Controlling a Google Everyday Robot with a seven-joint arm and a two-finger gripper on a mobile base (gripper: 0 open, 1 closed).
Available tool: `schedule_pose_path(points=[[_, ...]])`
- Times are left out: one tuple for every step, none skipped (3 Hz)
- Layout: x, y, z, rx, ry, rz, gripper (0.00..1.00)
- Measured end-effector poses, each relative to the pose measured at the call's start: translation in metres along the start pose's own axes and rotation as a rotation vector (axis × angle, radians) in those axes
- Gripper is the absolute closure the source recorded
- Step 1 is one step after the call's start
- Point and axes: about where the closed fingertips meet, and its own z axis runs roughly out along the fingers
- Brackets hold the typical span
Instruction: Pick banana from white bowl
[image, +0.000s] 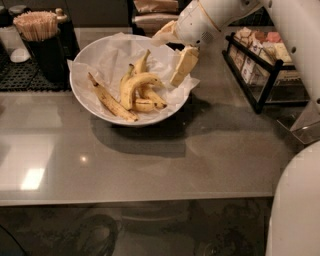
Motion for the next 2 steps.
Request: schedule_pose_path(points=[[0.0001,0.0000,0.0002,0.000,0.000,0.000,0.42],[-0.0001,-0.0005,0.0013,-0.001,-0.001,0.000,0.57]])
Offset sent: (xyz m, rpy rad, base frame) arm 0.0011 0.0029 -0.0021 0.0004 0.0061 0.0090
